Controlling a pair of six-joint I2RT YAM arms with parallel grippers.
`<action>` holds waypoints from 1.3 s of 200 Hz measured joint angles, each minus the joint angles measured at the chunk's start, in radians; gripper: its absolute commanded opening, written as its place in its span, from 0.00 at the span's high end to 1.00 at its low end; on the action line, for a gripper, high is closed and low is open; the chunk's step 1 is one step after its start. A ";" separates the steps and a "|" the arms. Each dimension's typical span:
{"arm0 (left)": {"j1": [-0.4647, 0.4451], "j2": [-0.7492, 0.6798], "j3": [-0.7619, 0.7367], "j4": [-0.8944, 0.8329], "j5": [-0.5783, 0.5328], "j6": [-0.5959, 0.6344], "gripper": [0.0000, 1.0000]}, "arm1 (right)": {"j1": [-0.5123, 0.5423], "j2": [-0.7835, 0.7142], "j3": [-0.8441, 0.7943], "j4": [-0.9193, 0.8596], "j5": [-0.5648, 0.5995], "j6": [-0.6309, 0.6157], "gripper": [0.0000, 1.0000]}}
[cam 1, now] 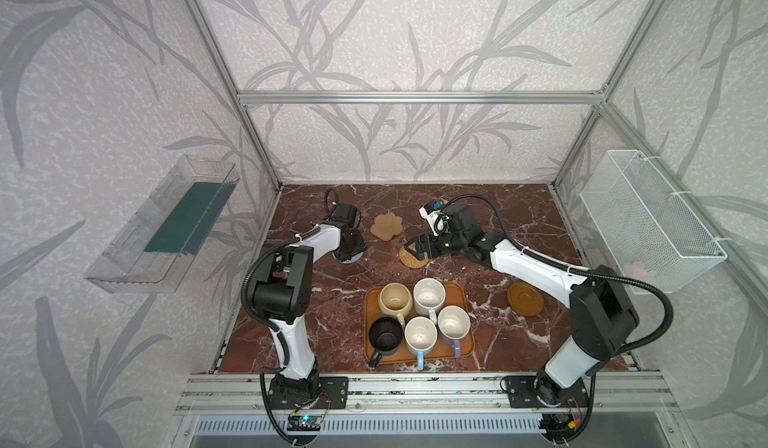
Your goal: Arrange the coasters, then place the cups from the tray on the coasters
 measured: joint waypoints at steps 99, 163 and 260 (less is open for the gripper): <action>0.025 0.000 0.000 0.017 0.009 0.003 0.43 | 0.000 0.024 0.002 0.000 0.006 0.010 0.14; 0.037 -0.020 -0.002 0.010 0.027 0.024 0.28 | 0.000 0.020 0.003 0.000 0.008 0.016 0.11; 0.003 -0.093 0.034 0.009 0.134 0.177 0.14 | 0.000 -0.027 -0.027 0.010 0.048 0.008 0.01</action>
